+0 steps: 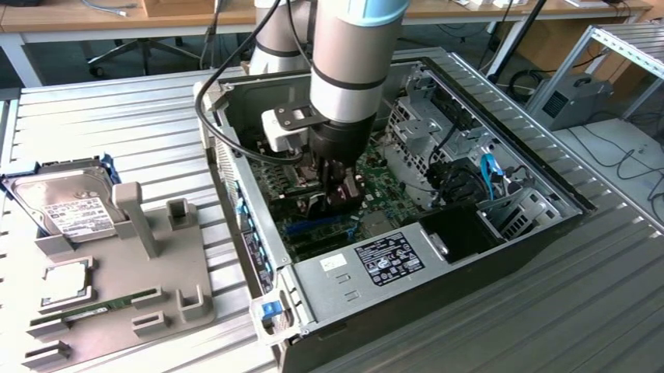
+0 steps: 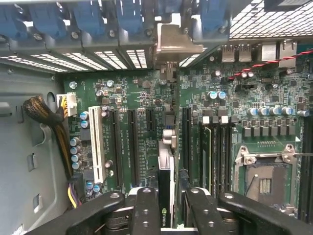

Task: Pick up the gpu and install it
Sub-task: 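Press down on the gpu until it lock into place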

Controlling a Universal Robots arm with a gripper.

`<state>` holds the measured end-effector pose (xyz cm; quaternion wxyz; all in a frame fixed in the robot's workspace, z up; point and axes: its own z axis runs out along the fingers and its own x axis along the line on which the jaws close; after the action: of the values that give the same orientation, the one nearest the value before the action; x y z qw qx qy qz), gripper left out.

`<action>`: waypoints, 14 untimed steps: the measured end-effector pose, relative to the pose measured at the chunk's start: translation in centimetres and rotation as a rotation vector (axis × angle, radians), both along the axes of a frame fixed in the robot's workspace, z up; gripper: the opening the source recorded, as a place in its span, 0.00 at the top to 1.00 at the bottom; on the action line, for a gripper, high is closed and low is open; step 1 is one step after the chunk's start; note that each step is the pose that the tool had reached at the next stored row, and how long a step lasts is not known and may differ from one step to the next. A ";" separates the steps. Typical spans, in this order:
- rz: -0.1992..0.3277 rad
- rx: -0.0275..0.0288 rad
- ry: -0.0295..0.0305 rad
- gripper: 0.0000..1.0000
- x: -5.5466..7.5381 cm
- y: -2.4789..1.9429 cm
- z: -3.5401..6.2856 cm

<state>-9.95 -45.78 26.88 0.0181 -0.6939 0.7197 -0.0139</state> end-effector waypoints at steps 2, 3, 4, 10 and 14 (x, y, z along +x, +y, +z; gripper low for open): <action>0.000 0.0015 0.0003 0.74 0.0 0.00 0.09; 0.000 0.0056 0.0002 0.74 0.0 0.00 0.11; 0.000 0.0105 0.0002 0.74 0.0 0.00 0.14; 0.000 0.0246 0.0001 0.74 0.0 -0.02 0.22; 0.000 0.0245 0.0002 0.74 0.0 -0.03 0.22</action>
<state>-9.96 -45.80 27.09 0.0265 -0.6937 0.7198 -0.0050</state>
